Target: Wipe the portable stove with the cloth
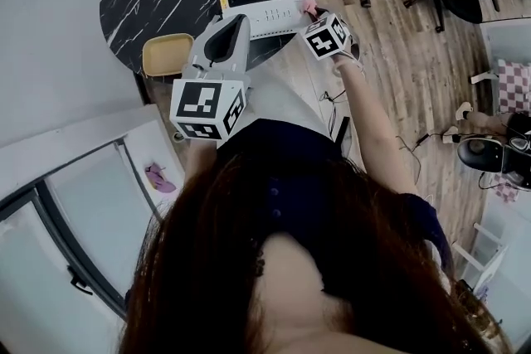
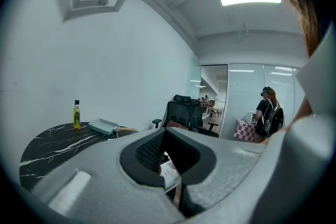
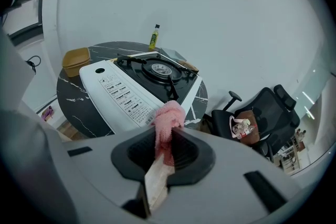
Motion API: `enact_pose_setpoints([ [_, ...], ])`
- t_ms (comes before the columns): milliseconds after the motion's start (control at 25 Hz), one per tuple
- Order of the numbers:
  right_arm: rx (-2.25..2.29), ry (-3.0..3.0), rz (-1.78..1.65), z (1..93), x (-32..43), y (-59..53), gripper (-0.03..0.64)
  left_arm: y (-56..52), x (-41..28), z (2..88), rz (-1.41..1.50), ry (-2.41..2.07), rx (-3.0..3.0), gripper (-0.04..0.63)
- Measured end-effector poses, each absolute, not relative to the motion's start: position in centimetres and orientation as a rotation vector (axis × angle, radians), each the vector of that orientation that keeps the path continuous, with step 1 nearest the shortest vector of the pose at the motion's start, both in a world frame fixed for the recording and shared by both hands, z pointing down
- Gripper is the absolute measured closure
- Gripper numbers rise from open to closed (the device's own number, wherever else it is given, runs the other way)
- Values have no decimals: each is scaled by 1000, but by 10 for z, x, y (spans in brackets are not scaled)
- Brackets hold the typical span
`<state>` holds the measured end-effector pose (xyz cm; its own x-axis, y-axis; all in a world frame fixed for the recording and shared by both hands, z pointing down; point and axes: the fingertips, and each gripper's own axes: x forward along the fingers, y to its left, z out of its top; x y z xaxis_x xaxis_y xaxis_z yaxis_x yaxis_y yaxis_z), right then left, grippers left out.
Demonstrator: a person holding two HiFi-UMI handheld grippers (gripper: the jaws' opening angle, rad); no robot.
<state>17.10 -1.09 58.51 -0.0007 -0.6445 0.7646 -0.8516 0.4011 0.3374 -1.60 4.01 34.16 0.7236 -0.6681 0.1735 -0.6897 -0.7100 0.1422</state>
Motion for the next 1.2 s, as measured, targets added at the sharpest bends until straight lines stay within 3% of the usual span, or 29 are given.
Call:
enact_pose_setpoints([
  [1200,1444,-1783,293,582,140,-16,565,3,-52,358,185,-1222,2654,586],
])
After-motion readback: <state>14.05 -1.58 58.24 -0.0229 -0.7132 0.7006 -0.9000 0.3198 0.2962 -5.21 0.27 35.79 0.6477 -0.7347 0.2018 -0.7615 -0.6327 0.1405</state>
